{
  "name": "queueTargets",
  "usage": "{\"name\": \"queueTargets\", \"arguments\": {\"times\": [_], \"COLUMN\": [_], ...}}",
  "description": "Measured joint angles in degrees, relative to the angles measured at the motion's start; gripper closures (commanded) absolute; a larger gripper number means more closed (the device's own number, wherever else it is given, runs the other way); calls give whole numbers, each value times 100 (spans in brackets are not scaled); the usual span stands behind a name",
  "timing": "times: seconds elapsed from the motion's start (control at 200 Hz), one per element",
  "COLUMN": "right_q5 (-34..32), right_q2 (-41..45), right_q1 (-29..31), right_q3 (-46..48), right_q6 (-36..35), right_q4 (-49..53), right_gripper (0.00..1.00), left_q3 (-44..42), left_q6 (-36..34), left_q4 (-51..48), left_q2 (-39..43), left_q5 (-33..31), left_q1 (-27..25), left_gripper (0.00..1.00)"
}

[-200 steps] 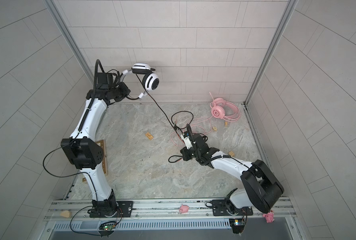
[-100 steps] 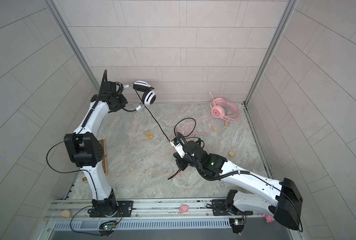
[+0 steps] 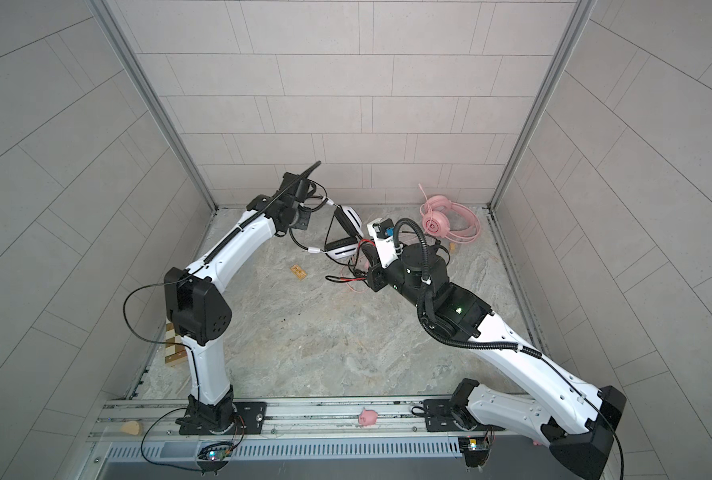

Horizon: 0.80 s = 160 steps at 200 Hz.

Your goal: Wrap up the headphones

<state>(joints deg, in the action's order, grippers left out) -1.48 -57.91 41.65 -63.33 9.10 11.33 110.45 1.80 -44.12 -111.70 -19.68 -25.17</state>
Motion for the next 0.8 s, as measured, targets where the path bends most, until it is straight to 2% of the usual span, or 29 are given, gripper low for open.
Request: {"name": "queueTargets", "arguments": {"times": [0.125, 0.315, 0.53, 0.801], "right_q5": [273, 911, 1453, 1716], "right_q2": [55, -61, -772, -2122], "right_q1": [-785, -2031, -2463, -2983], "right_q3": [4, 39, -85, -341], "right_q6": [114, 485, 640, 610], "right_q4": [-59, -269, -365, -402], "right_gripper": [100, 100, 100, 100], "left_q3": [-129, -798, -1517, -1912], "left_q6": [-387, -533, -621, -680], "left_q4": [-330, -879, -1300, -1126], "left_q2": [212, 710, 1005, 1316], "left_q5": [74, 415, 826, 1880], "left_q1": [-448, -444, -503, -551], "left_gripper": [100, 100, 100, 100]}}
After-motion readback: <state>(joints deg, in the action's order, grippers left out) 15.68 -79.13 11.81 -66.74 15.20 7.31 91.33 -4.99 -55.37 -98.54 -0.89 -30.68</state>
